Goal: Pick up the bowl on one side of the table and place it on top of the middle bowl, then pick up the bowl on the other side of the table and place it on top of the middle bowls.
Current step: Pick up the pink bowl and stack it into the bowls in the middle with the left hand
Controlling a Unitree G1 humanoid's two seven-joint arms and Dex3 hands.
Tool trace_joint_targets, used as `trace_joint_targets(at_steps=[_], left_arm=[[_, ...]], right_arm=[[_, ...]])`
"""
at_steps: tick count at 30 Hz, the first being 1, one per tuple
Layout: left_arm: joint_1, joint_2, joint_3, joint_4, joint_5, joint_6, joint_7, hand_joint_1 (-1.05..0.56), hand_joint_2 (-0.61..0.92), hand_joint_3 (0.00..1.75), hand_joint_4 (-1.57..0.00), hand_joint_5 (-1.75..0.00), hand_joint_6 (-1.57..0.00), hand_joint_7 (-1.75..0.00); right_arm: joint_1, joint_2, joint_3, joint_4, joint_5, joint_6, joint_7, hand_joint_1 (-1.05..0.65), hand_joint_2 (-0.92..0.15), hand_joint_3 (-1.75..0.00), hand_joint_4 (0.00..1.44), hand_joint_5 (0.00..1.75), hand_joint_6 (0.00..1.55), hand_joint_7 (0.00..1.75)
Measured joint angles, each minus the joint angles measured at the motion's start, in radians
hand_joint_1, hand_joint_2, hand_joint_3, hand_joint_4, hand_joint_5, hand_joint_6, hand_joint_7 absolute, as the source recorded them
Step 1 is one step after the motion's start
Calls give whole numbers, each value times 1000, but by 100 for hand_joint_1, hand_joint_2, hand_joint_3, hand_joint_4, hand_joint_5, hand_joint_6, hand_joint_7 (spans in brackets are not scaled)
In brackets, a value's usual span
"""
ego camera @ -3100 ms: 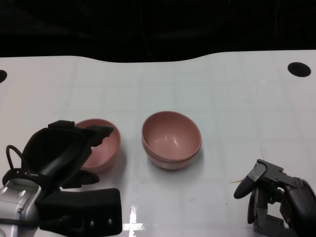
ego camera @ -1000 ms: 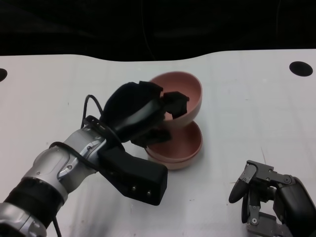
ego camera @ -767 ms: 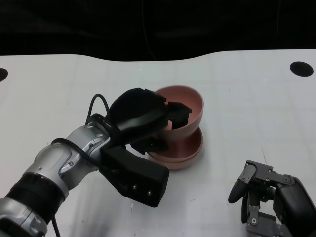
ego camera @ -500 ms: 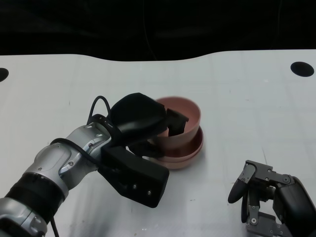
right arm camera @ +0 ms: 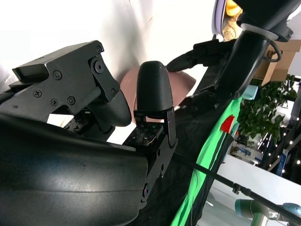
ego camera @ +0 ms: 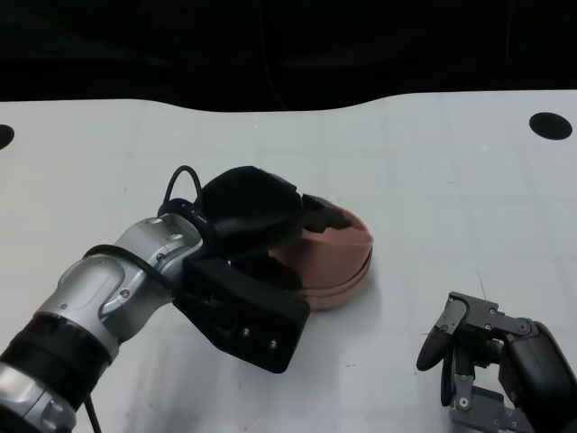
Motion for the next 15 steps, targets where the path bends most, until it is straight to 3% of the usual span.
trace_joint_targets(at_steps=[8,15], left_arm=[[73,42,64,-107,-51,21,-10,-78,92,51,-18,-1,-23,0],[259,88,224,-259,-230,-61,39,-69,92,47,-25,-6,-29,-3]], right_arm=[[-3,1,0,3,1,-7,1,-3,-33,-153,89,175,81,148],[-4,2,-5,8,3,-8,1,-3,-33,-153,90,175,81,148]])
